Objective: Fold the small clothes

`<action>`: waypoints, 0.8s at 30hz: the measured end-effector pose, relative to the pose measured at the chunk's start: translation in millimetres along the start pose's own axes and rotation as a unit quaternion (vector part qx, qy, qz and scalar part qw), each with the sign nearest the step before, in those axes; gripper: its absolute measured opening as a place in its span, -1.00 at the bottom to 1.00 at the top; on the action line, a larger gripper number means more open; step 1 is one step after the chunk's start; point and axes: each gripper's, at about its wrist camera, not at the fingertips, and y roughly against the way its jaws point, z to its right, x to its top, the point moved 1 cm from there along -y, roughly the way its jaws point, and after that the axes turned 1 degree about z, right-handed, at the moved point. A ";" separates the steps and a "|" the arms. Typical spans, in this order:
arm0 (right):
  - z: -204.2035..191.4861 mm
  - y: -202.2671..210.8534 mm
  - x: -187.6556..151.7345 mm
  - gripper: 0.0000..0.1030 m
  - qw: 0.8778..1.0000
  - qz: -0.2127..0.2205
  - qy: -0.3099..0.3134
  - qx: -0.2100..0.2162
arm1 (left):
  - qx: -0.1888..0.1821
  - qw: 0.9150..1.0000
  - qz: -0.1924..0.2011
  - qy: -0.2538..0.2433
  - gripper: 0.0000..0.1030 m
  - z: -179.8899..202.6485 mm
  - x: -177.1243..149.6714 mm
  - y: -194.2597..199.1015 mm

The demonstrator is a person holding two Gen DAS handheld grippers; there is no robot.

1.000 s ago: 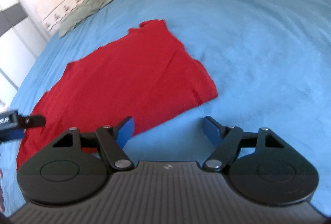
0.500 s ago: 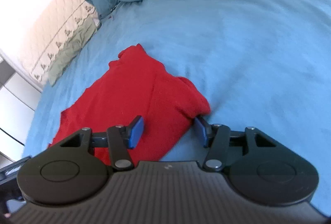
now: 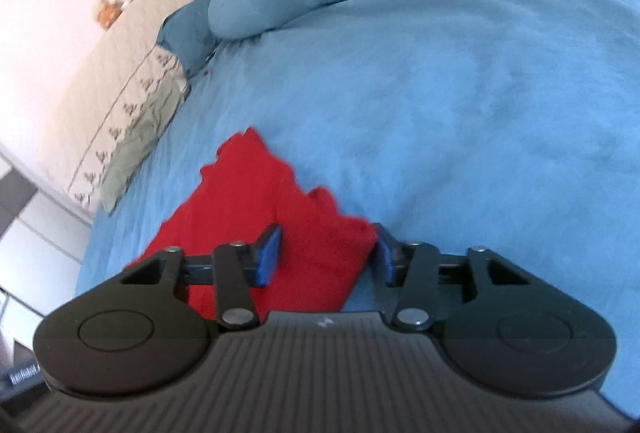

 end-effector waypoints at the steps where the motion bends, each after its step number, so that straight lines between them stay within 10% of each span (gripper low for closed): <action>1: 3.4 -0.4 1.7 0.05 1.000 -0.005 -0.007 0.003 | 0.000 1.000 0.001 0.000 1.00 -0.1 0.0 -0.2; 11: -13.9 -8.9 0.8 0.07 0.992 -0.082 0.068 0.061 | 0.028 0.999 -0.014 0.040 0.99 -17.7 0.9 -19.9; 14: -28.5 -13.1 1.1 -0.44 0.991 -0.078 0.092 0.055 | 0.048 0.997 -0.017 0.051 0.98 -30.3 2.1 -26.3; 24: -121.5 9.3 1.2 -0.48 0.976 -0.034 0.174 0.129 | 0.051 0.996 -0.055 0.050 0.94 -51.7 12.2 -42.1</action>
